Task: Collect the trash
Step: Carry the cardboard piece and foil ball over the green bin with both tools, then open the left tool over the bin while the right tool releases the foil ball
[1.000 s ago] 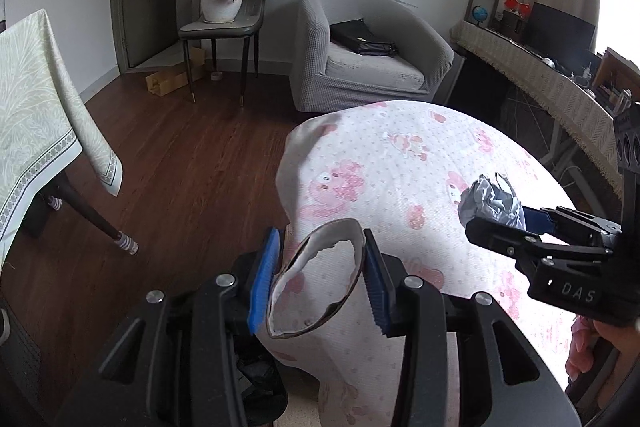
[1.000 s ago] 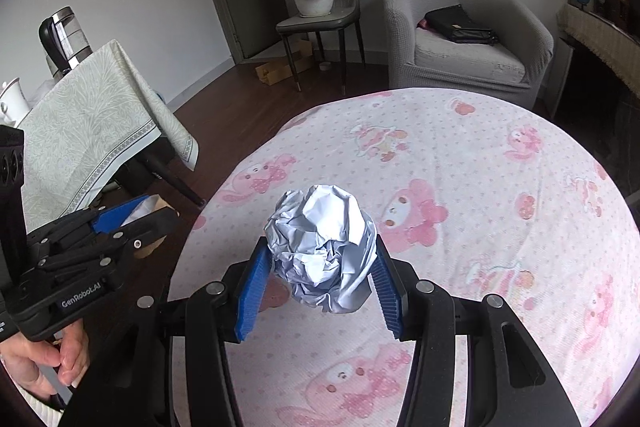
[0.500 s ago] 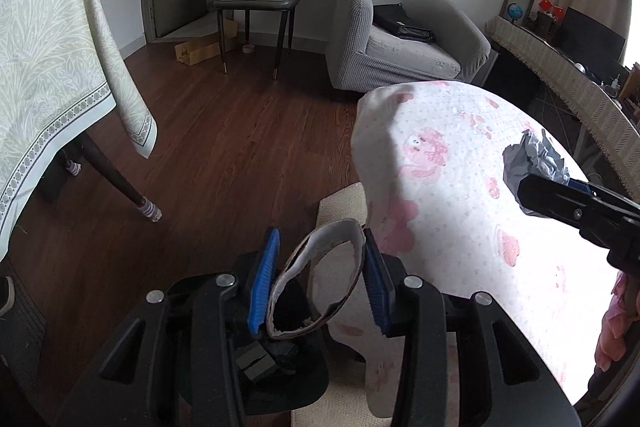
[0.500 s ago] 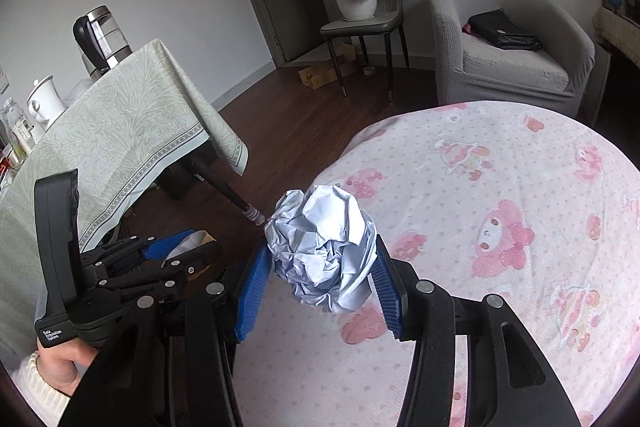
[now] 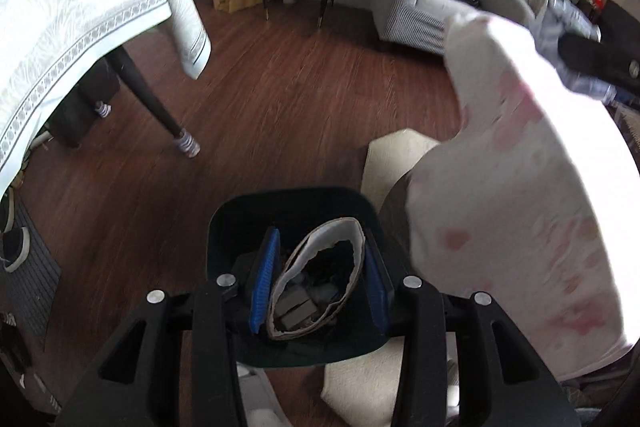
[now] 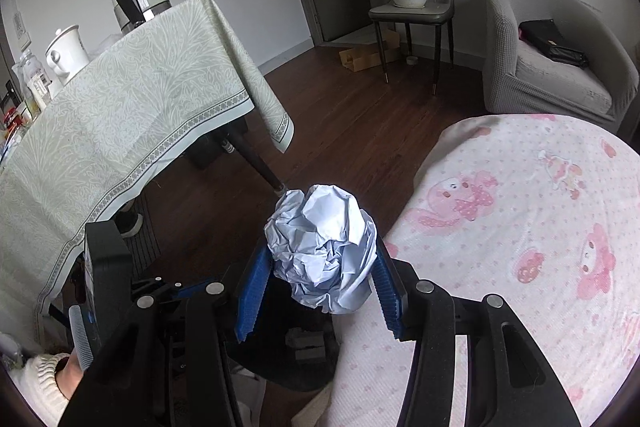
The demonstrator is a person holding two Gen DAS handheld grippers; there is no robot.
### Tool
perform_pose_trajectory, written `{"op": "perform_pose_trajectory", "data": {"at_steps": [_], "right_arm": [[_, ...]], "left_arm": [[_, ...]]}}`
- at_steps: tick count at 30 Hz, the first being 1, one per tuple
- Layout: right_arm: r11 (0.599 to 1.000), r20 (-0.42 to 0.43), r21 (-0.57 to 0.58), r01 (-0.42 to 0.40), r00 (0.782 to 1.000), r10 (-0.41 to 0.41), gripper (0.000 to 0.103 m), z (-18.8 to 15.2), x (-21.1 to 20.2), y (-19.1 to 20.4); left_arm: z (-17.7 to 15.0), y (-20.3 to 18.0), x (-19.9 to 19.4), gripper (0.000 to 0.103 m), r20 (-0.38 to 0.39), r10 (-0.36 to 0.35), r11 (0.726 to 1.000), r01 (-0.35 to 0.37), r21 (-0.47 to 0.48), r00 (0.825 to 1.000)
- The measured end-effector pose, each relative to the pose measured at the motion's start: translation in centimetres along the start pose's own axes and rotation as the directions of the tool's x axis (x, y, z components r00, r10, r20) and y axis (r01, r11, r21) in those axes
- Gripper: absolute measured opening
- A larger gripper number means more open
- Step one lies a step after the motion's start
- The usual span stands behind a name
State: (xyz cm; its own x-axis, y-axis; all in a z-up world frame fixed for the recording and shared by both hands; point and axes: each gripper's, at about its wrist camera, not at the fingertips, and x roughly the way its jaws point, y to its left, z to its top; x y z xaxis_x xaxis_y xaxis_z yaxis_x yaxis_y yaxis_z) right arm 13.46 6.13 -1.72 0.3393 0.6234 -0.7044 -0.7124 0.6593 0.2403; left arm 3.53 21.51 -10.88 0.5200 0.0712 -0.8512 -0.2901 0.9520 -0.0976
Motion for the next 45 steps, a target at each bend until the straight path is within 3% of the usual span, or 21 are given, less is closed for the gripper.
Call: {"op": "perform_pose_trajectory", "data": {"at_steps": [8, 15, 21, 25, 28, 34, 39, 45], "right_arm": [[0.999, -0.055, -0.034, -0.008, 0.998, 0.006, 0.050, -0.6, 2.8, 2.3], [0.999, -0.097, -0.031, -0.019, 0.995, 0.016, 0.050, -0.7, 4.7, 3.1], [0.999, -0.127, -0.042, -0.012, 0.992, 0.007, 0.050, -0.8, 6.4, 4.3], [0.999, -0.163, -0.049, -0.023, 0.986, 0.015, 0.050, -1.0, 8.2, 5.2], [0.998, -0.185, -0.061, -0.022, 0.983, 0.011, 0.050, -1.1, 9.3, 5.8], [0.998, -0.222, -0.069, -0.005, 0.975, -0.011, 0.050, -1.6, 11.2, 6.4], [0.998, -0.279, -0.057, -0.004, 0.960, -0.012, 0.050, -2.6, 13.4, 6.3], [0.997, -0.338, -0.072, 0.022, 0.940, -0.045, 0.050, -4.2, 15.8, 6.5]], "left_arm": [[-2.3, 1.4, 3.2, 0.043, -0.100, 0.037, 0.999, -0.033, 0.041, 0.994], [-4.9, 3.1, 7.0, 0.043, -0.235, 0.065, 0.997, -0.052, 0.058, 0.970], [-6.4, 4.7, 8.6, 0.045, -0.301, 0.053, 0.998, -0.046, 0.032, 0.952], [-6.9, 5.4, 8.6, 0.059, -0.296, 0.039, 0.999, -0.029, 0.037, 0.954], [-6.9, 5.8, 8.2, 0.063, -0.286, 0.044, 0.998, -0.030, 0.051, 0.957], [-6.0, 7.1, 6.8, 0.063, -0.241, 0.029, 0.999, -0.025, 0.020, 0.970], [-4.7, 8.2, 4.1, 0.066, -0.148, 0.015, 1.000, -0.015, 0.002, 0.989], [-2.6, 9.3, 0.9, 0.066, -0.047, 0.019, 0.999, -0.021, -0.032, 0.999]]}}
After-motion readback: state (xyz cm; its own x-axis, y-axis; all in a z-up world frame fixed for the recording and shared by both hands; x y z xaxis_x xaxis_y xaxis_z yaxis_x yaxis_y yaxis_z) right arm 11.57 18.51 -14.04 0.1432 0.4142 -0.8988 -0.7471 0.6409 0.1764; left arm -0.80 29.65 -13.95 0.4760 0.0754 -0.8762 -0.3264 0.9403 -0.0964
